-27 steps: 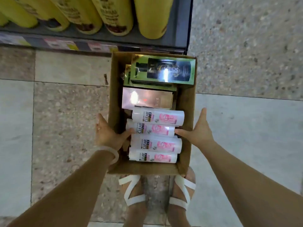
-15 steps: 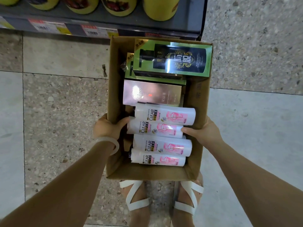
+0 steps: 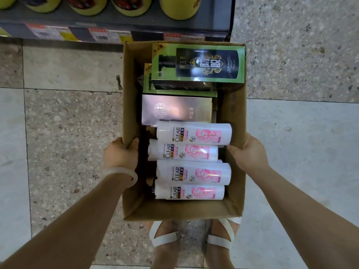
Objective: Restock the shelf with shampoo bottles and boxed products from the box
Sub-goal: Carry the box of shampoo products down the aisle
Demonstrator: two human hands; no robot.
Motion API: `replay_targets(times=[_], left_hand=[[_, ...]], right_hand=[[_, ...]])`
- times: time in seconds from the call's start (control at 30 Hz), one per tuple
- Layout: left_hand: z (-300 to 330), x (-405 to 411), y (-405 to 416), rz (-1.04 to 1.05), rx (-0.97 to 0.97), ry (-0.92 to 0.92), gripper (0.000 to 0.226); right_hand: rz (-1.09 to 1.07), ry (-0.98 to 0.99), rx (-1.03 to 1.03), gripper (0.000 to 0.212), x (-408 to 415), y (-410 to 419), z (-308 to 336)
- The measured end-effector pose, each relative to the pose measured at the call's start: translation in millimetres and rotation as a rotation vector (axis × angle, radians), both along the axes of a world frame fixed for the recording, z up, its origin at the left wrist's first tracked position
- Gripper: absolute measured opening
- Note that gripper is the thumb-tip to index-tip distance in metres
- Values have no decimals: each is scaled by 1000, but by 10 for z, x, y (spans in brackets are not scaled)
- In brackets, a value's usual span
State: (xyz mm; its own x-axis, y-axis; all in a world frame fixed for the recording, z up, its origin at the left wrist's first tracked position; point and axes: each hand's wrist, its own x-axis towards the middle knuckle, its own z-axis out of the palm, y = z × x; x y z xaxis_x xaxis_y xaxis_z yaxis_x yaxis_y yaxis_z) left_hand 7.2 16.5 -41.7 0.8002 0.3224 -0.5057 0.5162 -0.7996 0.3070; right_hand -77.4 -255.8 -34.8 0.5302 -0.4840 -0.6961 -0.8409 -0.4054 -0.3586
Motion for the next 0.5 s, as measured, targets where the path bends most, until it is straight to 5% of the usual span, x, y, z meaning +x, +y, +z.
replay_targets(times=[0.5], left_hand=[[1887,-188,-725,-148,-53,-52,33]], right_hand=[[-7,-83,-97,10,-430,-732,1971]])
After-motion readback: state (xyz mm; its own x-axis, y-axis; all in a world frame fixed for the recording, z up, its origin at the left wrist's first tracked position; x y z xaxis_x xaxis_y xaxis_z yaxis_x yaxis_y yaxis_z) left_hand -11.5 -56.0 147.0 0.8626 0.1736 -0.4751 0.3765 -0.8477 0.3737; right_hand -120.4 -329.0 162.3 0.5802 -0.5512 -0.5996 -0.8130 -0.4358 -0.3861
